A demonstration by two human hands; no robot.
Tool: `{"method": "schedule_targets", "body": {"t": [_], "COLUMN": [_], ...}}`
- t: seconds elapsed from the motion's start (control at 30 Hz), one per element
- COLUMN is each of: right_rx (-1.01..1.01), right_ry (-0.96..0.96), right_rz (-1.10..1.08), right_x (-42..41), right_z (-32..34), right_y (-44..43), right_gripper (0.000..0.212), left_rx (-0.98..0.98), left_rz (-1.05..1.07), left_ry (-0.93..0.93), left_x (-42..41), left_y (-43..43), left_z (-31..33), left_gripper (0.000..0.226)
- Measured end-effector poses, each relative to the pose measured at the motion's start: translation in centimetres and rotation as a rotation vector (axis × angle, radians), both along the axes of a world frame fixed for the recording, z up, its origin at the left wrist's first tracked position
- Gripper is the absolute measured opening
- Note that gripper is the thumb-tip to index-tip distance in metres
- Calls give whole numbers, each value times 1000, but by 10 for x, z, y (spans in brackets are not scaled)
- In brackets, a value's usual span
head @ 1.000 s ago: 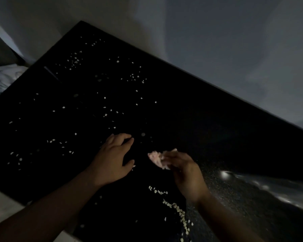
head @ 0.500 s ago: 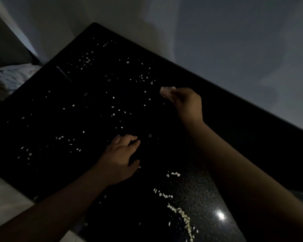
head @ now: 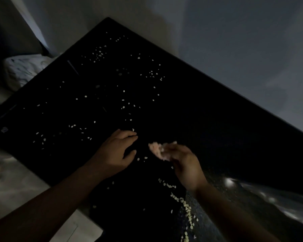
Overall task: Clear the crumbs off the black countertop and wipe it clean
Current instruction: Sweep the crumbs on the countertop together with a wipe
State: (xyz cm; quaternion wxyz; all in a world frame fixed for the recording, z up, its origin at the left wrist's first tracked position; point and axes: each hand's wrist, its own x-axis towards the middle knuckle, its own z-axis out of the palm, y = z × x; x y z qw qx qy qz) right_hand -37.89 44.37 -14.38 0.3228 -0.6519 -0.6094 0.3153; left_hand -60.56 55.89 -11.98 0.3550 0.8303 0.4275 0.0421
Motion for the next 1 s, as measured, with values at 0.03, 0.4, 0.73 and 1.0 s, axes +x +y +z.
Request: {"method": "schedule_targets", "body": {"t": [0.03, 0.4, 0.73, 1.0], "right_rx": [-15, 125, 35, -34], "right_ry": [21, 121, 51, 257], "right_rz": [6, -186, -84, -96], "right_x": [-3, 1, -34, -38], "right_z": [0, 27, -12, 21], "right_y": [-13, 61, 7, -20], "right_gripper": [33, 24, 26, 39], "left_rx": [-2, 15, 51, 36], "left_rz": [22, 142, 80, 44], "left_ry": [7, 108, 187, 177], "left_x": [-6, -45, -71, -77], "left_y": [-2, -24, -35, -33], "left_z": [2, 9, 4, -4], "left_gripper": [53, 65, 57, 61]}}
